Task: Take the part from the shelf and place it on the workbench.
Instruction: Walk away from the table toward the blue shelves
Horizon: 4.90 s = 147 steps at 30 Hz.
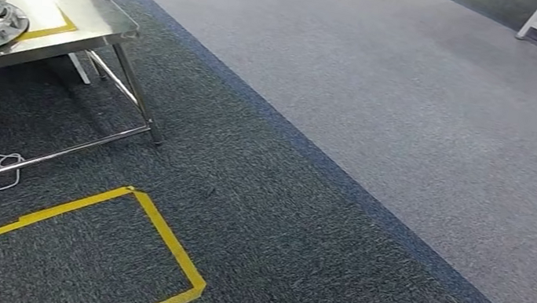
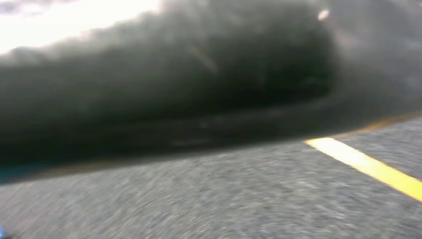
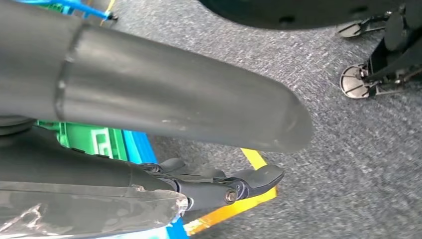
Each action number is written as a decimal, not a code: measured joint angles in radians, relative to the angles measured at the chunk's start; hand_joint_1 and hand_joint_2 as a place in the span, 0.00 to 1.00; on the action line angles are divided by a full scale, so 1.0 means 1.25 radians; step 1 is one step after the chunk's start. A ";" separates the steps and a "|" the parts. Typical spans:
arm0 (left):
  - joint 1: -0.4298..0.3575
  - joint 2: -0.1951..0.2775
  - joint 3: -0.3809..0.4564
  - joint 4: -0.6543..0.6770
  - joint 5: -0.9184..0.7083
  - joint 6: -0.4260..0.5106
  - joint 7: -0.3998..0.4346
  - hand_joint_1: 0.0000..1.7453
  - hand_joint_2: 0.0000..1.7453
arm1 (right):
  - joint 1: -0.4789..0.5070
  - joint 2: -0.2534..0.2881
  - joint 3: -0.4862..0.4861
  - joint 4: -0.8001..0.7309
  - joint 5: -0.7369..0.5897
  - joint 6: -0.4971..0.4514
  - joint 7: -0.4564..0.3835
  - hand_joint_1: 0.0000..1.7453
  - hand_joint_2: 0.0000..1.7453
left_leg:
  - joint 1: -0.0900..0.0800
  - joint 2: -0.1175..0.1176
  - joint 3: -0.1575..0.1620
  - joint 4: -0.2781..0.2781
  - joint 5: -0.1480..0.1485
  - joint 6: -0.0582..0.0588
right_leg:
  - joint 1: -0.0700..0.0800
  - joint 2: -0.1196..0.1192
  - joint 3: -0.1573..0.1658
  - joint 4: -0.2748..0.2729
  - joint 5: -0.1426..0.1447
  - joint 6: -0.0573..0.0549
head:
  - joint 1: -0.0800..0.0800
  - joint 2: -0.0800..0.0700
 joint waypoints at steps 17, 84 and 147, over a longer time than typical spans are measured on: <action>-0.117 0.035 0.183 0.198 -0.137 0.021 -0.138 0.00 0.00 | 0.006 -0.002 0.054 0.004 -0.169 -0.053 0.055 0.00 0.00 | -0.006 0.123 0.028 -0.050 -0.002 -0.003 | -0.011 -0.121 -0.013 0.004 -0.007 0.031 | 0.006 0.000; -0.180 0.131 0.268 0.408 -0.186 0.055 -0.175 0.00 0.00 | 0.169 0.020 0.413 -0.223 -0.448 -0.078 0.201 0.00 0.00 | -0.007 0.071 0.000 0.041 -0.076 -0.024 | -0.006 -0.076 -0.004 -0.006 -0.001 0.004 | -0.010 0.000; -0.184 0.128 0.287 0.397 -0.214 0.049 -0.181 0.00 0.00 | 0.172 0.020 0.425 -0.256 -0.425 -0.064 0.208 0.00 0.00 | 0.001 0.058 -0.047 0.133 -0.116 -0.026 | -0.008 -0.056 0.004 -0.008 -0.003 0.003 | -0.008 0.000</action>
